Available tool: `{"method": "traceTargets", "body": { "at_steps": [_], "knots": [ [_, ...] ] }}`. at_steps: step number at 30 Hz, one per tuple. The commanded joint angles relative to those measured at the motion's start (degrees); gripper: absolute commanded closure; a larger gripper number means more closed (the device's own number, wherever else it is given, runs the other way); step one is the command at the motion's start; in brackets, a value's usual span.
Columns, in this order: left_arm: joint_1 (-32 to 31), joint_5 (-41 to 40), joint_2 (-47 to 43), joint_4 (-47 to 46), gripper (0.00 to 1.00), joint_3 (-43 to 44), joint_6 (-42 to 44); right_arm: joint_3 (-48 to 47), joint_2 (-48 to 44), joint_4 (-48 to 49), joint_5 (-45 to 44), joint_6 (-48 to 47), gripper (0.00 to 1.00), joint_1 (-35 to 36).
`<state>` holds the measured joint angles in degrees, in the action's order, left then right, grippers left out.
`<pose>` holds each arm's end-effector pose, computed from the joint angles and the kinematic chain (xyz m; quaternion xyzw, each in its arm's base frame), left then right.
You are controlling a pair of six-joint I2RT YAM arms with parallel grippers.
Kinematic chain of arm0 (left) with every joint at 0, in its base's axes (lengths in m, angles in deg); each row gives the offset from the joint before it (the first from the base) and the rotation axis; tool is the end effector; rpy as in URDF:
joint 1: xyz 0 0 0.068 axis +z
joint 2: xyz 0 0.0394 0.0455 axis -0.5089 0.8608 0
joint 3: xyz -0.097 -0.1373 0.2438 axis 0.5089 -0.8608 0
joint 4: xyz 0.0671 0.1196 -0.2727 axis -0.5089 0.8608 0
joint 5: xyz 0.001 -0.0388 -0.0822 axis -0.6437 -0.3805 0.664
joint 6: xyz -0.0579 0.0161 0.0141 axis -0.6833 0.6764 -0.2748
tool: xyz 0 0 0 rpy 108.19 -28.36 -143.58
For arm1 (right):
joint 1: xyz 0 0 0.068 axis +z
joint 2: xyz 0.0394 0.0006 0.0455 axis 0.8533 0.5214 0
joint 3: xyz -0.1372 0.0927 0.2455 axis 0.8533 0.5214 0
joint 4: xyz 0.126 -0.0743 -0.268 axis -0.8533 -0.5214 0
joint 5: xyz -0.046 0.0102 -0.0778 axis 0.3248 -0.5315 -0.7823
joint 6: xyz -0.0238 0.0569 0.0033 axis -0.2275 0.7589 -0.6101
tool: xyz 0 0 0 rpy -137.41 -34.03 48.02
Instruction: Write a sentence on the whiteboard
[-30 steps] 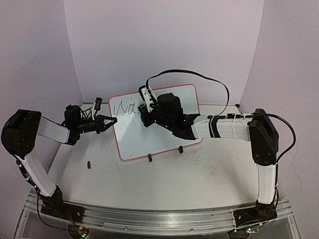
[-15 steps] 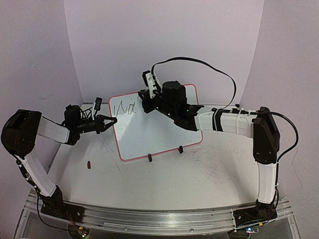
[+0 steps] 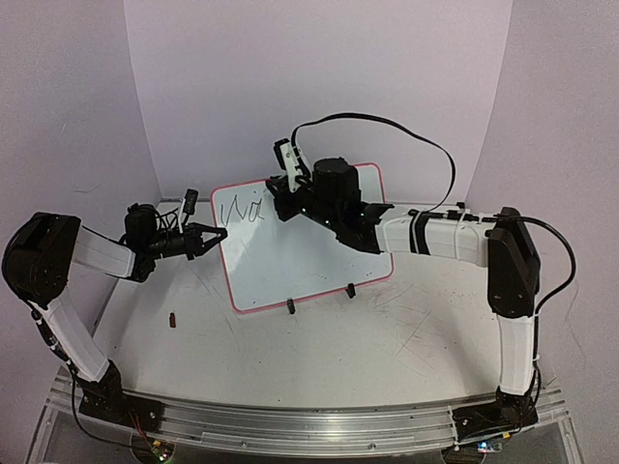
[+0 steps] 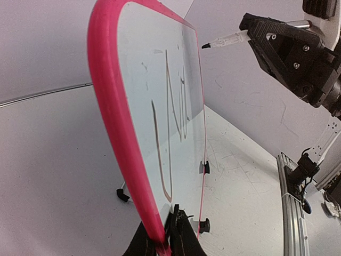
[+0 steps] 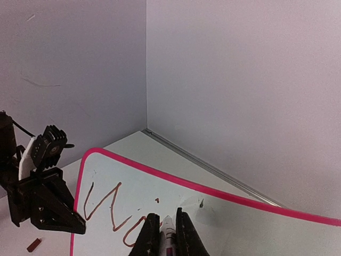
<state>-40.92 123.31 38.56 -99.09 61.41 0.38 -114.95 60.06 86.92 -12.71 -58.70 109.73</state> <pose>0.3539 -0.1032 0.1775 0.2772 0.6867 -0.4634 0.4867 0.3592 0.4447 0.3187 -0.3233 0.6265 0.2746 0.6539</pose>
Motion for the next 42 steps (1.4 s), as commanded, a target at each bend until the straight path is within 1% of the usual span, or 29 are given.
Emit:
{"method": "traceTargets", "body": {
  "at_steps": [1,16,23,42],
  "knots": [
    [-0.1,-4.7,-0.9,-0.1,1.00,0.3,6.5,-1.0,1.3,0.7,0.0,0.1,1.00,0.2],
    [-0.1,-4.7,-1.0,0.2,1.00,0.4,6.7,-2.6,2.8,-0.6,-0.8,0.5,1.00,0.1],
    [-0.1,-4.6,-1.0,0.3,1.00,0.4,6.8,-2.1,2.4,-0.6,-3.0,0.3,1.00,0.2],
    [-0.1,-4.7,-1.1,0.6,1.00,0.5,7.0,5.0,-0.8,-0.8,-4.6,2.2,1.00,0.9]
  ]
}}
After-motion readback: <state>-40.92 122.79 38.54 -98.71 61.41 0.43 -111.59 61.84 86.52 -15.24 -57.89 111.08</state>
